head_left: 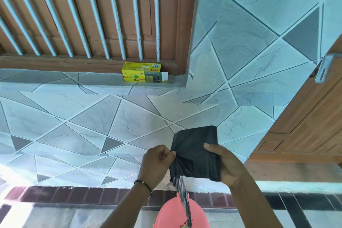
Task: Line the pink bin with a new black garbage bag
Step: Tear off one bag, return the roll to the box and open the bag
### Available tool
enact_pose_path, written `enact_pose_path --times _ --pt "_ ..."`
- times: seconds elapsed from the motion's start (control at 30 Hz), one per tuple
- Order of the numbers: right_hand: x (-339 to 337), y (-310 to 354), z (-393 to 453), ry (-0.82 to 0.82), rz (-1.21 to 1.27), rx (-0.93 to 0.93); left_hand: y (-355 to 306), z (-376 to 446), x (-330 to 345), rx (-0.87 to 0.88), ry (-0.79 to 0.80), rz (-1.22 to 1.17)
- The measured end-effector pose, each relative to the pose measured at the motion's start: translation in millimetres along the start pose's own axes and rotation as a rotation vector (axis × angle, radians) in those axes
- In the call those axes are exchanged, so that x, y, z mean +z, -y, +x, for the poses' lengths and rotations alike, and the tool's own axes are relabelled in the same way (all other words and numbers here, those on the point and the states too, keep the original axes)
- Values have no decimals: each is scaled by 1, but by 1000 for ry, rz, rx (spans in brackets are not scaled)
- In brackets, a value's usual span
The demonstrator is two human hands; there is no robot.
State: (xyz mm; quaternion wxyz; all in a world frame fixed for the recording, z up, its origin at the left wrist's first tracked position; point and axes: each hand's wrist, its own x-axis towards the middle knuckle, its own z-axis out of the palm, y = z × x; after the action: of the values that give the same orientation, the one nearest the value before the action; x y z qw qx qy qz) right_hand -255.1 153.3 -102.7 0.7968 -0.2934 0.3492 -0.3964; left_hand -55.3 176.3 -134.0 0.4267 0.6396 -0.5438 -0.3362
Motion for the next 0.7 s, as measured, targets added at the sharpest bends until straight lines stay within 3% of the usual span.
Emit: enact_pose_path --times 0.7 --pt "-15 14 -9 -174 -84 -13 26 4 -58 -56 -188 185"
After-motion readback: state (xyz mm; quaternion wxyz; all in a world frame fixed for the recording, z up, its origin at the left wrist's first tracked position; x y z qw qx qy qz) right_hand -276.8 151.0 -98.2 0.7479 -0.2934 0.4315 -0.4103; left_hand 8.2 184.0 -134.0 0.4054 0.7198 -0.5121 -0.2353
